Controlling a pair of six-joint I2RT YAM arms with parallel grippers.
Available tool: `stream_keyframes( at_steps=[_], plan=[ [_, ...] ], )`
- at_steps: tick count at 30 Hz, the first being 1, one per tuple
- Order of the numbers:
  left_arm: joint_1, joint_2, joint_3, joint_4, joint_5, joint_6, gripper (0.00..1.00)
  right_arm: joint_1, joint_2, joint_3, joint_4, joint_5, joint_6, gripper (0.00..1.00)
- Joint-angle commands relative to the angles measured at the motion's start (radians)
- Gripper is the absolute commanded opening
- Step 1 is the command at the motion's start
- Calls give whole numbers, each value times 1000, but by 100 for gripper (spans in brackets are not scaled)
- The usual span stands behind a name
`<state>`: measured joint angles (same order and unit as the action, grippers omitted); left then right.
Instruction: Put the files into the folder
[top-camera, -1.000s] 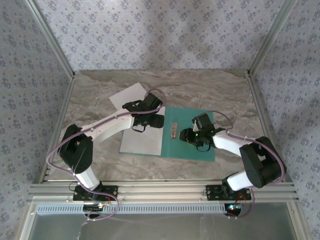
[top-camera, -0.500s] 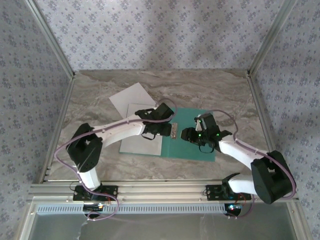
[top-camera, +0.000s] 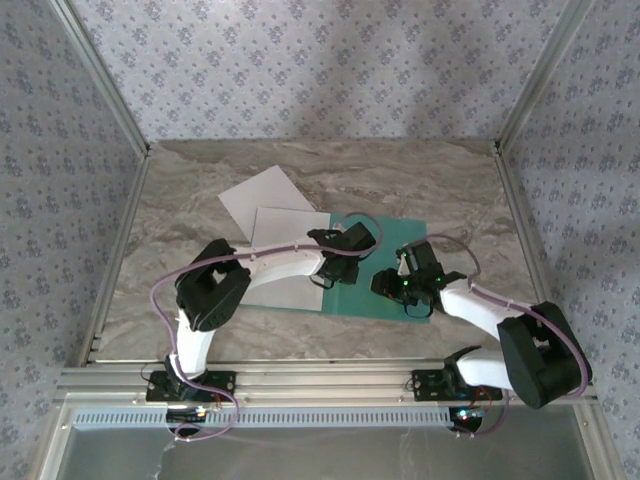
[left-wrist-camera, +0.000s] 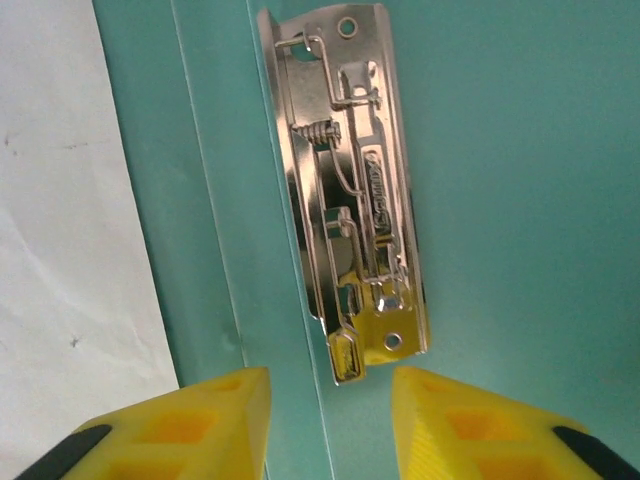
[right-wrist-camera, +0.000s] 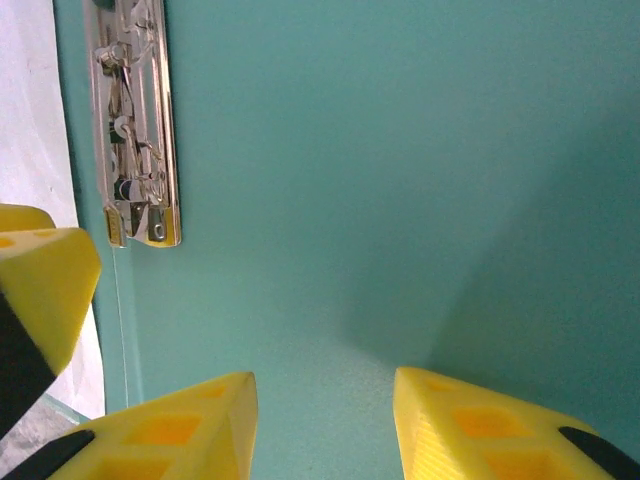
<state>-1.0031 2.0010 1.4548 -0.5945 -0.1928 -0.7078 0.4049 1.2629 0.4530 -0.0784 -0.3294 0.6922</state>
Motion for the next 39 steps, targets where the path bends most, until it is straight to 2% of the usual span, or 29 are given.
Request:
stream_keyframes(
  at_steps=[1,6,12,17,39],
  plan=[
    [0,22,43,-37,-24,-21,34,-10,-18,-13,17,-1,-3,41],
    [-1,33,53,-42,-14,-27,29,-16,-12,-19,26,-10,-3,41],
    [-4,36,66,-50,9,-32,34,-21,-10,-19,32,-20,-3,41],
    [-6,43,68,-51,7,-39,33,-22,-10,-21,37,-26,5,41],
    [-9,68,72,-50,32,-48,20,-26,-10,-32,37,-39,10,41]
  ],
)
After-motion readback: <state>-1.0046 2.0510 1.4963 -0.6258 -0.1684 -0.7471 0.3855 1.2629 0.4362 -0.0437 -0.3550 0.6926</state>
